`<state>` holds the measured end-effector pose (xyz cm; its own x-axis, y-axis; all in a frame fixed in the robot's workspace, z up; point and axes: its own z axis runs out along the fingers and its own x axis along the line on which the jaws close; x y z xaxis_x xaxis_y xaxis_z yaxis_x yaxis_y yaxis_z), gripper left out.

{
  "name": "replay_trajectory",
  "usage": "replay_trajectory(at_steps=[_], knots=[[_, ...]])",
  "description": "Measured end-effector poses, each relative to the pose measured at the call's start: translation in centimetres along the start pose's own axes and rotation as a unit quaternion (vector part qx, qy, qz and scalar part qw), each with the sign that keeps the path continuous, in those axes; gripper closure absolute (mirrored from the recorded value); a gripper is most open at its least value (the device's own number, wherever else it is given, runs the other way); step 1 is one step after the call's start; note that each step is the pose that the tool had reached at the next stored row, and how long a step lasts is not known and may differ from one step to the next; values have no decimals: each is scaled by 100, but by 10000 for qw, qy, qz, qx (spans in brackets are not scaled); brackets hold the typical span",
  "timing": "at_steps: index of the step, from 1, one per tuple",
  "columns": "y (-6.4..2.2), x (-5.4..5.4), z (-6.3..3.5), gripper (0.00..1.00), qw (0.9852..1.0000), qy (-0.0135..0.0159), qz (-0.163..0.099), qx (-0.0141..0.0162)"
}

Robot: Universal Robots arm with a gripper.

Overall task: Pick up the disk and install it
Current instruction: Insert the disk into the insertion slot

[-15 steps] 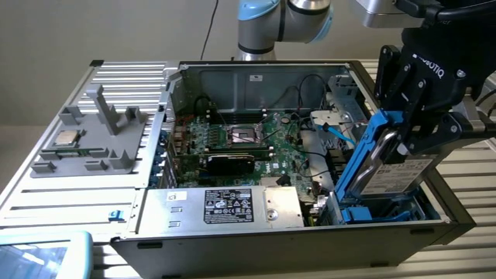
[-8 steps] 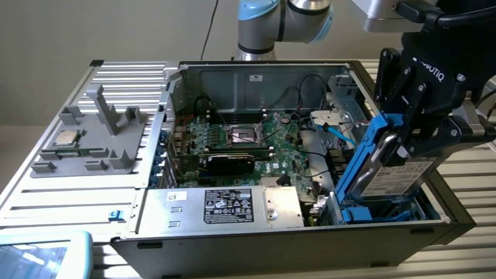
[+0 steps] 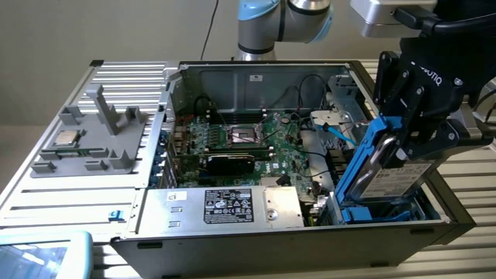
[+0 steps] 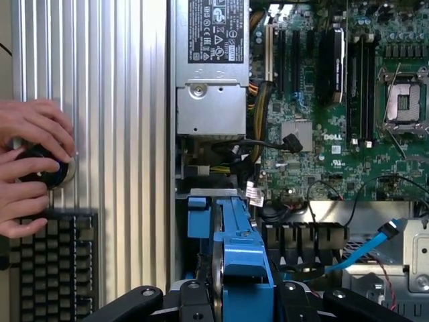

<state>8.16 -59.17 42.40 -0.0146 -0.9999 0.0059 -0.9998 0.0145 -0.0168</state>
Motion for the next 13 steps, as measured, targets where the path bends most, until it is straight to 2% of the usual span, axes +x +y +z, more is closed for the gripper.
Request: replay_trajectory(at_steps=[13], knots=[[1, 0, 64, 63, 10000, 0, 0, 0]])
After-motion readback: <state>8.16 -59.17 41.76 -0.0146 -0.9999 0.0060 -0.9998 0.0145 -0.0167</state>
